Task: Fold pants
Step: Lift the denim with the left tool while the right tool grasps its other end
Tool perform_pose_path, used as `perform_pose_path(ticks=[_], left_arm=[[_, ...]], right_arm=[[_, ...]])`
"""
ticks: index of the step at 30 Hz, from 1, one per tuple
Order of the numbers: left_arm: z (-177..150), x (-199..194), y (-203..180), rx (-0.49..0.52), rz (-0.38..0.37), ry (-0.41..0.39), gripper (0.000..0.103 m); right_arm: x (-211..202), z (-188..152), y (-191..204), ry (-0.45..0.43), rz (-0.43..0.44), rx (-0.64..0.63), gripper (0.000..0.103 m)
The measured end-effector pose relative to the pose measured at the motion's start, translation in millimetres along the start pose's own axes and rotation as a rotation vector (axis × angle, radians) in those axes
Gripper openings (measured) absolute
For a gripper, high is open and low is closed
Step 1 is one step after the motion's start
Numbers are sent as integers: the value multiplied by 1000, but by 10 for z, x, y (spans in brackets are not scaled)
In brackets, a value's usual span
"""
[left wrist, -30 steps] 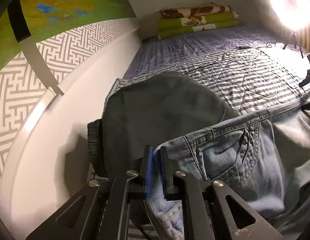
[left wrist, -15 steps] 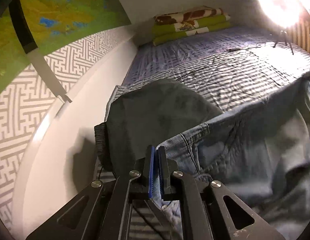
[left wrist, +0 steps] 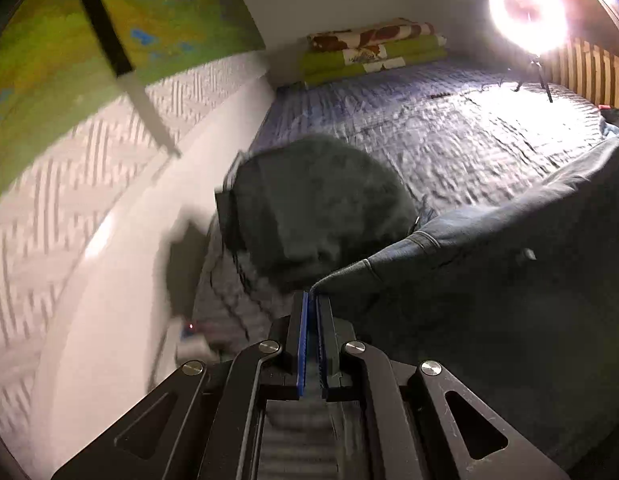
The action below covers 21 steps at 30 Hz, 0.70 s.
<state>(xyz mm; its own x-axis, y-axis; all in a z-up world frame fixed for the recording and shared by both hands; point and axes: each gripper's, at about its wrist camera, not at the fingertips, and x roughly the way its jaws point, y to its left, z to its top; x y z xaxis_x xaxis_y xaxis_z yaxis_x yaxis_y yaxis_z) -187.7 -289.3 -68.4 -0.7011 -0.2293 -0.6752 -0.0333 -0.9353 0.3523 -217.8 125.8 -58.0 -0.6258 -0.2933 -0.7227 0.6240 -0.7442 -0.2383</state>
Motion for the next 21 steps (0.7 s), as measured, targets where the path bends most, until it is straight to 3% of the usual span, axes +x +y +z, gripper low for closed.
perform_pose_path(ticks=[6, 12, 17, 21], left_arm=[[-830, -92, -215, 7, -12, 78, 4], [-1412, 13, -370, -38, -44, 142, 2], [-1477, 41, -352, -77, -44, 140, 2], [-1296, -180, -259, -75, -35, 80, 2]], right_arm=[[-373, -518, 711, 24, 38, -28, 2], [-277, -1003, 1132, 107, 73, -15, 2], [-159, -1112, 1241, 139, 39, -58, 2], [-403, -984, 1120, 85, 9, -41, 2]])
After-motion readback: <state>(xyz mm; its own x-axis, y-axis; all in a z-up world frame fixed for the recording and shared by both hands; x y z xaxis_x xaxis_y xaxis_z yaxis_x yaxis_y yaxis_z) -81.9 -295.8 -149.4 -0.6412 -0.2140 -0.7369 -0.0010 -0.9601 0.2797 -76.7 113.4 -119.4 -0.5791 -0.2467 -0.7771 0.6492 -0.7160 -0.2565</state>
